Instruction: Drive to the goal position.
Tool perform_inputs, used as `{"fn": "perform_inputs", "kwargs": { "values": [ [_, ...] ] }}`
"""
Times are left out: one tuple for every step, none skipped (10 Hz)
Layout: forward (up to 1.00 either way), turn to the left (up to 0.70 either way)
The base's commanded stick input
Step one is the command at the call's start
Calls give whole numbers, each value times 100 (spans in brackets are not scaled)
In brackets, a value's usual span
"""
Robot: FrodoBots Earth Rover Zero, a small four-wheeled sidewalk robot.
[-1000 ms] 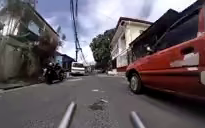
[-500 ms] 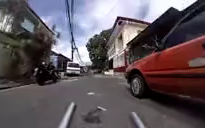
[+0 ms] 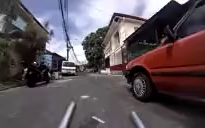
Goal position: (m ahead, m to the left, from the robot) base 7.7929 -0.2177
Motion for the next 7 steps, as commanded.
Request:
{"fn": "perform_inputs", "kwargs": {
  "values": [
    [85, 0],
    [85, 1],
    [85, 2],
    [85, 0],
    [85, 0],
    [85, 0],
    [85, 0]
  ]
}}
